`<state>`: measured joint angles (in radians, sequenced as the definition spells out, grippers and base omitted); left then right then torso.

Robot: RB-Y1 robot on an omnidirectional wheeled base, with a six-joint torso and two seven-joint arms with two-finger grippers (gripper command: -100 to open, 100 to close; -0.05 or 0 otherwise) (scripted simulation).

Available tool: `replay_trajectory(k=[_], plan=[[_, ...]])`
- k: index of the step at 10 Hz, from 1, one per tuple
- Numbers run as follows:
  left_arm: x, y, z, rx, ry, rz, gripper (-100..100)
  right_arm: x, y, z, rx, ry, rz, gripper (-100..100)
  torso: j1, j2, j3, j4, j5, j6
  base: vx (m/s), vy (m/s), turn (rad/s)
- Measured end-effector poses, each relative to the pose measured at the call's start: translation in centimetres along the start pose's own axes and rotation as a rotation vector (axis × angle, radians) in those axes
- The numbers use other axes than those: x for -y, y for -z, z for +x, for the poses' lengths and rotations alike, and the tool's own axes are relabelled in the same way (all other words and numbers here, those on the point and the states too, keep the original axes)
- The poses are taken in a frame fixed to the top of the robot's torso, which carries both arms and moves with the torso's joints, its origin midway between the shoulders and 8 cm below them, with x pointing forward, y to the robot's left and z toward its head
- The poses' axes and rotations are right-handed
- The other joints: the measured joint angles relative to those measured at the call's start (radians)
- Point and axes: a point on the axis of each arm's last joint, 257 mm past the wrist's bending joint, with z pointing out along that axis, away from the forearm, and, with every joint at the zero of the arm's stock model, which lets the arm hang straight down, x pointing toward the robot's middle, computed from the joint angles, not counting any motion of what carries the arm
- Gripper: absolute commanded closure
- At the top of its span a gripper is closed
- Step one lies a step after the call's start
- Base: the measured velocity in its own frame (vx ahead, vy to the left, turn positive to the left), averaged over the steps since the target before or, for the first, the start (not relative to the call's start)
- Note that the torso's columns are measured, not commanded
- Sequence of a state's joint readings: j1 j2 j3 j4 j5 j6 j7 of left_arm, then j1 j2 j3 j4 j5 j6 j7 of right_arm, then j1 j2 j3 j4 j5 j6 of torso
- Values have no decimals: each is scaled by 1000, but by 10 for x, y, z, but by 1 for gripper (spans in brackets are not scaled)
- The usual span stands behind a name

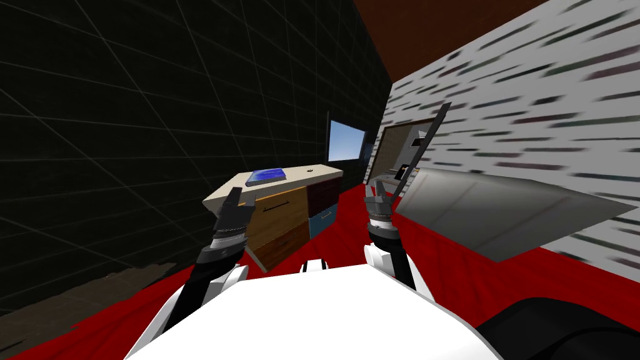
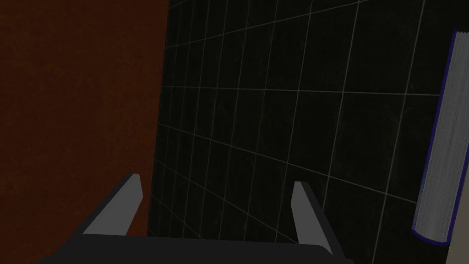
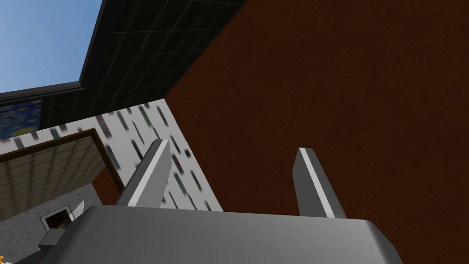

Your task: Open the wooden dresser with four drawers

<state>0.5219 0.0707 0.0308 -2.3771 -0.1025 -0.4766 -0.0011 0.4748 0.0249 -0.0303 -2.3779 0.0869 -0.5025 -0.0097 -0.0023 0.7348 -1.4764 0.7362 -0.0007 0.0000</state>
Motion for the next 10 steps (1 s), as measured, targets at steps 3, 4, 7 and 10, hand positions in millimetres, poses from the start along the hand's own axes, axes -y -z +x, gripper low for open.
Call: replay_trajectory(k=[3, 4, 7, 10], plan=[[-28, 5, 3, -47, -20, -49, -100, 0, 0, 0, 0, 0, 0, 0, -3, 1, -1, 1, -1, 0, 111, -204, 65], [-35, 7, 5, -55, -25, -65, -100, 0, 0, 0, 0, 0, 0, 0, 0, 2, -1, 1, 0, 0, 121, -164, 40], [-61, 13, 2, -65, -37, -116, -100, 0, 0, 0, 0, 0, 0, 0, 3, 5, 1, 2, 1, 0, 102, -157, 55], [-89, 18, -4, -65, -46, -169, -100, 0, 0, 0, 0, 0, 0, 0, 2, 2, 0, 2, 1, 0, 97, -145, 48]])
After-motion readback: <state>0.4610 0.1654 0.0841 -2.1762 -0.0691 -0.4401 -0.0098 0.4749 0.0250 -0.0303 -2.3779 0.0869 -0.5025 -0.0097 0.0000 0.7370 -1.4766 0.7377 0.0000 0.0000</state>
